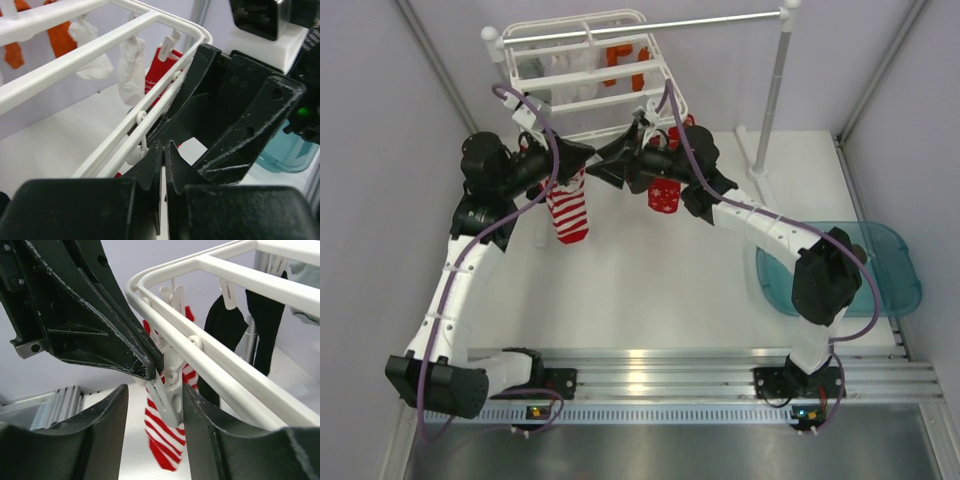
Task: Clip the socks to the hanger
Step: Open the clamp at the hanger.
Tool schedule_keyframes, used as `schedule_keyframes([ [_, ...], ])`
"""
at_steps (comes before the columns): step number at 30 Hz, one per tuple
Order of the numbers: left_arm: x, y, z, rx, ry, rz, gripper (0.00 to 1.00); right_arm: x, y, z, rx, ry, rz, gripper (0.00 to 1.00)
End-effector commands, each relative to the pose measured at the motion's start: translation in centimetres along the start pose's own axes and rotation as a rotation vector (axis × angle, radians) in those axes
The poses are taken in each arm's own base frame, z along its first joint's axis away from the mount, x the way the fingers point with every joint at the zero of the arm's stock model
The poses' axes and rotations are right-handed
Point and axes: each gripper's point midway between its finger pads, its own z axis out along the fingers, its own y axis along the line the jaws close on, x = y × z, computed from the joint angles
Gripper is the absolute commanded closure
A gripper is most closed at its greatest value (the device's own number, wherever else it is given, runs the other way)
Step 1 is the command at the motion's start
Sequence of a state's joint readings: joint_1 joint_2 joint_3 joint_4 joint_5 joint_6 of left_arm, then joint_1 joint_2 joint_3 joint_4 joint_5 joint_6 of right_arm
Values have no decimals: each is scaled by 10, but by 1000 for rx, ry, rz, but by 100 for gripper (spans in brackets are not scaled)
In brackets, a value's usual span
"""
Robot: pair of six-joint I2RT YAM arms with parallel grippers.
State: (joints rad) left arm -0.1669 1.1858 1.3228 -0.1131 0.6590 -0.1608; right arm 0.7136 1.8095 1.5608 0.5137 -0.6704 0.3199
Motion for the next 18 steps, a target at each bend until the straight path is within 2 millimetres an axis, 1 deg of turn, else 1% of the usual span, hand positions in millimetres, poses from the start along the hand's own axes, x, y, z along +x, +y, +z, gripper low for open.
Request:
schedule_keyframes([
  [1, -27, 1, -2, -42, -59, -44, 100, -32, -4, 4, 64, -41, -105, 53],
  [2, -27, 1, -2, -44, -60, -58, 100, -31, -4, 5, 76, -35, -117, 53],
  [4, -28, 1, -1, -49, -59, -96, 100, -31, -13, 5, 133, -30, -167, 56],
  [6, -27, 1, -2, -53, -51, -120, 100, -34, -13, 8, 150, -32, -216, 59],
  [9, -26, -1, -1, -49, -42, -140, 100, -31, -12, 12, 158, -9, -261, 66],
  [10, -27, 0, -2, -53, -43, -144, 100, -32, -12, 13, 158, -9, -275, 76],
  [11, -27, -1, -2, -52, -43, -146, 100, -29, -9, 15, 157, 3, -273, 81],
  [12, -28, -2, -2, -47, -42, -144, 100, -28, -10, 15, 159, 8, -314, 86],
  [13, -28, -2, -2, -45, -36, -150, 100, -28, -10, 16, 159, 10, -320, 95],
  [14, -28, -4, -2, -37, -33, -150, 100, -27, -10, 16, 160, 14, -323, 98],
  [15, -27, -4, -1, -38, -29, -162, 97, -25, -10, 15, 160, 17, -325, 100],
  [17, -29, -1, -3, -66, -36, -183, 84, -25, -9, 15, 159, 19, -324, 100],
  [18, -32, -1, -5, -80, -46, -209, 74, -24, -9, 15, 160, 18, -318, 100],
])
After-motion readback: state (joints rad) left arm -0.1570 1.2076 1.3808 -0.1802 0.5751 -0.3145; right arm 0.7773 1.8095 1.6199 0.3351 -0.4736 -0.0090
